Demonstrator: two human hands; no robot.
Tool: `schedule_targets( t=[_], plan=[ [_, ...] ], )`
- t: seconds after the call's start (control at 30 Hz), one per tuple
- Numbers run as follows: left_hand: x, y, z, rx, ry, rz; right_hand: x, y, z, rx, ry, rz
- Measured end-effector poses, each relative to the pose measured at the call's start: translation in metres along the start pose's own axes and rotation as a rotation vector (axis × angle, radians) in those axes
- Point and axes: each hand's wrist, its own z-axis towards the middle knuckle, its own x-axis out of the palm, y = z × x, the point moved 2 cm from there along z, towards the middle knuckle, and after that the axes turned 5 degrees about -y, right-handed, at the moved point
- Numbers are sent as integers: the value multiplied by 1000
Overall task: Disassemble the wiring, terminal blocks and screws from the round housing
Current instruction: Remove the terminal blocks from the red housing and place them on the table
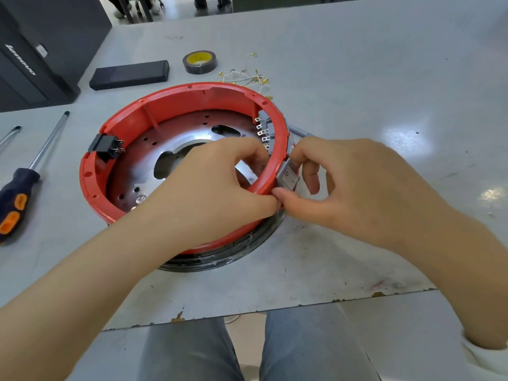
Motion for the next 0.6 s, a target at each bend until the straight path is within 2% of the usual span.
schedule_targets(
  t=[0.1,0.2,0.4,0.6],
  plan=[
    [0,-1,0,-22,46,-40,2,-3,3,14,61,195],
    [2,-4,-1,-20,49,-70,9,-5,4,20,15,279],
    [2,-1,0,-55,61,-106,10,-1,6,-24,-51,154],
    [2,5,7,-81,90,-155,3,-10,9,-29,46,197]
  ],
)
